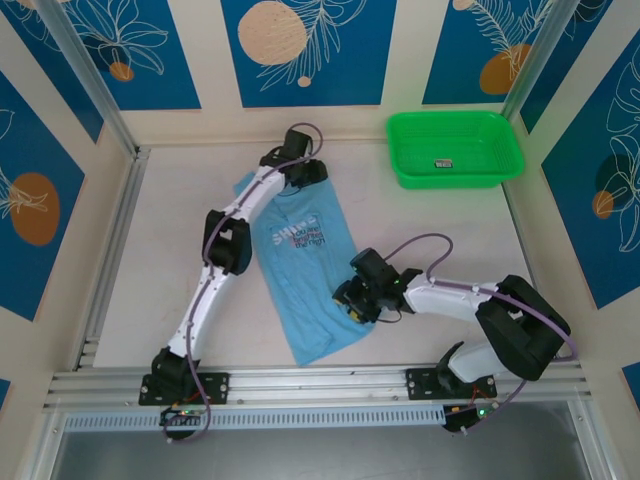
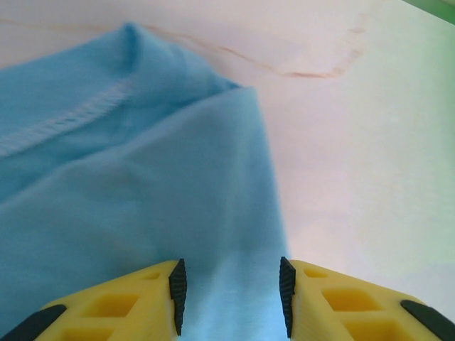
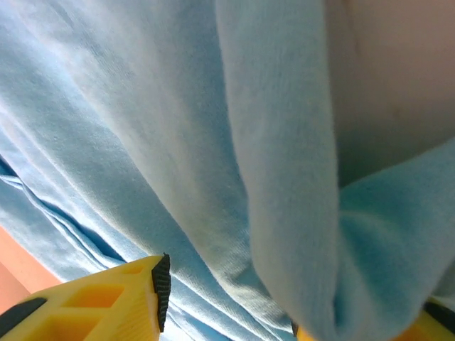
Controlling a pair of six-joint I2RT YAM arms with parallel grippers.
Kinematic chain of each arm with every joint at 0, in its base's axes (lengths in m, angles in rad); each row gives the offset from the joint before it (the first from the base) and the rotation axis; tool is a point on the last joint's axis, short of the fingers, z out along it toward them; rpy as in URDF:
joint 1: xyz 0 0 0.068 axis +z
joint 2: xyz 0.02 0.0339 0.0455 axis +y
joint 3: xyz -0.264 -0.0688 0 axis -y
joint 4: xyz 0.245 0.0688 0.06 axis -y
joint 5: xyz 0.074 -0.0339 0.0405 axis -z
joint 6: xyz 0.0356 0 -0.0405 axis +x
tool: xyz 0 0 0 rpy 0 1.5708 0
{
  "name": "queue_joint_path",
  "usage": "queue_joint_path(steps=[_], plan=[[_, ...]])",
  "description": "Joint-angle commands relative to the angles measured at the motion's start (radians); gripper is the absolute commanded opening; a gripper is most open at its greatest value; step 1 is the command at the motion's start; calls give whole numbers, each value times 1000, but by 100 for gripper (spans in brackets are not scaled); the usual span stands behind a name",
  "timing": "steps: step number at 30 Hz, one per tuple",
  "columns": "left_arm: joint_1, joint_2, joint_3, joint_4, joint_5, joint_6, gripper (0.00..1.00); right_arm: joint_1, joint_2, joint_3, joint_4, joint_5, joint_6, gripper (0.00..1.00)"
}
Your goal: Fold and stack the t-shirts
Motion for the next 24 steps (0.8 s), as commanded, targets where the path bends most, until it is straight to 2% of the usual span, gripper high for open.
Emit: queue_joint_path(steps=[1, 5, 8, 11, 15, 19, 24], plan=[[-16, -7, 70, 46, 11, 0, 42, 50, 44, -24, -74, 52, 152, 50], [-16, -107, 66, -63, -11, 45, 48, 87, 21, 8, -135, 90, 152, 52], [-10, -226, -15, -168, -75, 91, 50, 102, -52, 22, -225, 146, 110, 60], [10, -393, -249, -191, -160, 96, 50, 105, -142, 34, -328, 227, 28, 66], [40, -591, -621, -105, -323, 91, 45, 110, -230, 72, -402, 297, -173, 66], [100, -636, -790, -99, -367, 52, 36, 140, -231, 92, -309, 181, -396, 66], [151, -600, -879, -59, -340, 41, 34, 263, -107, 161, -210, 61, -532, 63]])
